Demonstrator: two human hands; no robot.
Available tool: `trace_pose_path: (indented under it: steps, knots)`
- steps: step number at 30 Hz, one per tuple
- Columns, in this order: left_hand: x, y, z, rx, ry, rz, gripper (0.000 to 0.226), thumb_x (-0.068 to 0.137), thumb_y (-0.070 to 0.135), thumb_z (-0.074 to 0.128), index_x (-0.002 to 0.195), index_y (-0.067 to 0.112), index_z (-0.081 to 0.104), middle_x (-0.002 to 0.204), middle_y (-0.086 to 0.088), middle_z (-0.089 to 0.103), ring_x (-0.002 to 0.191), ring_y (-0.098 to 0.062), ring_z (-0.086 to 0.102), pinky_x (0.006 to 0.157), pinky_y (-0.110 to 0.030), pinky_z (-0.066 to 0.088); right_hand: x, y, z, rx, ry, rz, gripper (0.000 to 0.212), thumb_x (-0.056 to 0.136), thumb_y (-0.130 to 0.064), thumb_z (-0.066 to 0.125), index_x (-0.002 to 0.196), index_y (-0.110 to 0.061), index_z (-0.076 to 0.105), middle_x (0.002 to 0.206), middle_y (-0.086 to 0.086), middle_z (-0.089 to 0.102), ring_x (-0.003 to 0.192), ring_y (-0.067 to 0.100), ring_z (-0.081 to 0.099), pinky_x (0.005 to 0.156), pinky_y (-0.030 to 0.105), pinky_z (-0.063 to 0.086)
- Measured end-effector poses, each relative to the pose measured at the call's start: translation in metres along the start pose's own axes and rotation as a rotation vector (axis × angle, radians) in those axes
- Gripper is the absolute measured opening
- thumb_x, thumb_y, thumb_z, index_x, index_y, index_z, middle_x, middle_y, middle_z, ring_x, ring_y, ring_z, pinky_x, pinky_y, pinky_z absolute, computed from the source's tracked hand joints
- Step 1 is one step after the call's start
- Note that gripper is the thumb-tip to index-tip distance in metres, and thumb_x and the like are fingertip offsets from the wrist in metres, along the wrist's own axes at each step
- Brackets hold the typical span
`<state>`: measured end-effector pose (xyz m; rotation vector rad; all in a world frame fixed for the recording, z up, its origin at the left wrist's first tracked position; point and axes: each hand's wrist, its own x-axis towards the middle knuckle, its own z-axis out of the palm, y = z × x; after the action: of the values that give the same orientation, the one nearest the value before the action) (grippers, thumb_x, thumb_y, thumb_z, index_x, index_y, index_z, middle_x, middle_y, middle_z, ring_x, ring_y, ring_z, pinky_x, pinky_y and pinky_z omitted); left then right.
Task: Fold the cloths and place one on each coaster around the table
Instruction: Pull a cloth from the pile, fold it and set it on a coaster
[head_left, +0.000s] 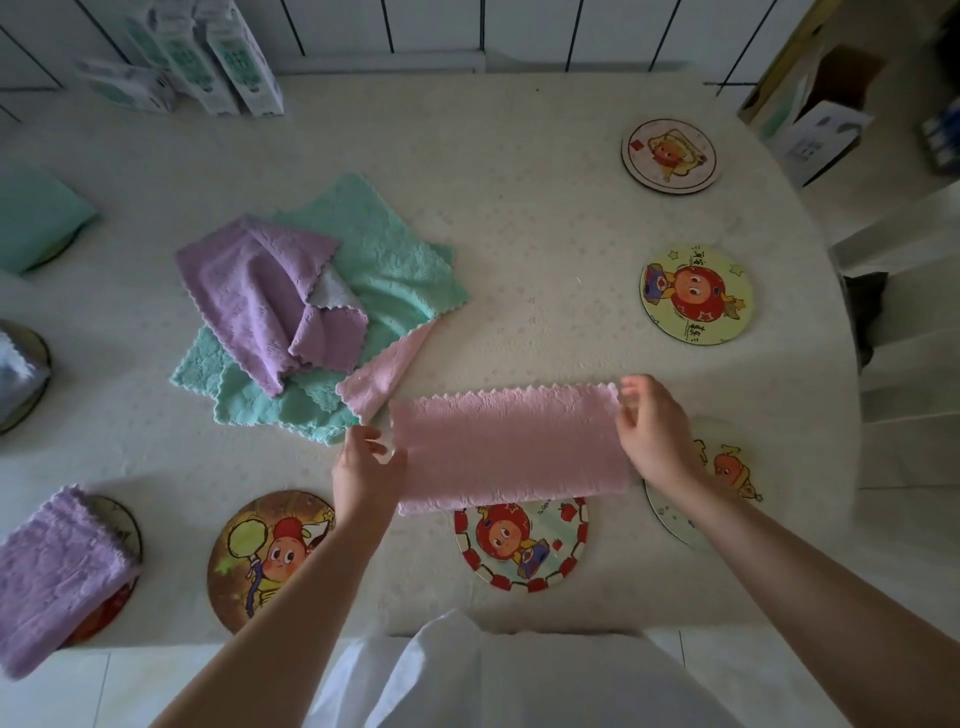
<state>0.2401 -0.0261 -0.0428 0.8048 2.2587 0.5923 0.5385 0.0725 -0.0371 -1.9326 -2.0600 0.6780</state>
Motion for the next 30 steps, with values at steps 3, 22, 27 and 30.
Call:
trace_pose_path:
  steps: [3, 22, 27, 30]
  knots:
    - [-0.027, -0.012, 0.002, 0.2, 0.135, 0.41, 0.043, 0.08, 0.007, 0.066, 0.118, 0.014, 0.048, 0.113, -0.003, 0.054, 0.089, -0.015, 0.056, 0.066, -0.025, 0.047, -0.031, -0.015, -0.002, -0.25, 0.008, -0.401, 0.058, 0.079, 0.008, 0.055, 0.134, -0.004, 0.044, 0.135, 0.012, 0.049, 0.125, 0.024, 0.048, 0.1, 0.031, 0.045]
    - [-0.071, -0.087, 0.023, 0.624, -0.181, 0.823, 0.074, 0.09, 0.032, 0.052, 0.152, 0.02, 0.013, 0.16, 0.002, 0.01, 0.147, -0.018, 0.006, 0.117, -0.048, 0.015, -0.113, 0.03, 0.009, -0.476, -0.208, -0.495, 0.082, 0.057, 0.017, 0.058, 0.135, -0.005, 0.048, 0.139, 0.015, 0.048, 0.127, 0.032, 0.047, 0.099, 0.042, 0.047]
    - [-0.074, -0.1, 0.011, 0.697, -0.169, 0.709, 0.076, 0.091, 0.035, 0.052, 0.152, 0.02, 0.01, 0.16, 0.003, 0.009, 0.147, -0.022, 0.007, 0.116, -0.048, 0.016, -0.108, 0.031, 0.008, -0.521, -0.196, -0.512, 0.07, 0.051, 0.01, 0.076, 0.119, -0.002, 0.06, 0.118, 0.015, 0.059, 0.106, 0.031, 0.058, 0.09, 0.039, 0.052]
    - [-0.077, -0.097, 0.011, 0.716, -0.151, 0.705, 0.074, 0.089, 0.035, 0.053, 0.151, 0.017, 0.017, 0.159, 0.0, 0.014, 0.146, -0.026, 0.013, 0.115, -0.048, 0.019, -0.101, 0.018, 0.01, -0.587, -0.184, -0.499, 0.062, 0.045, 0.003, 0.082, 0.103, -0.005, 0.062, 0.102, 0.011, 0.061, 0.092, 0.03, 0.057, 0.083, 0.041, 0.052]
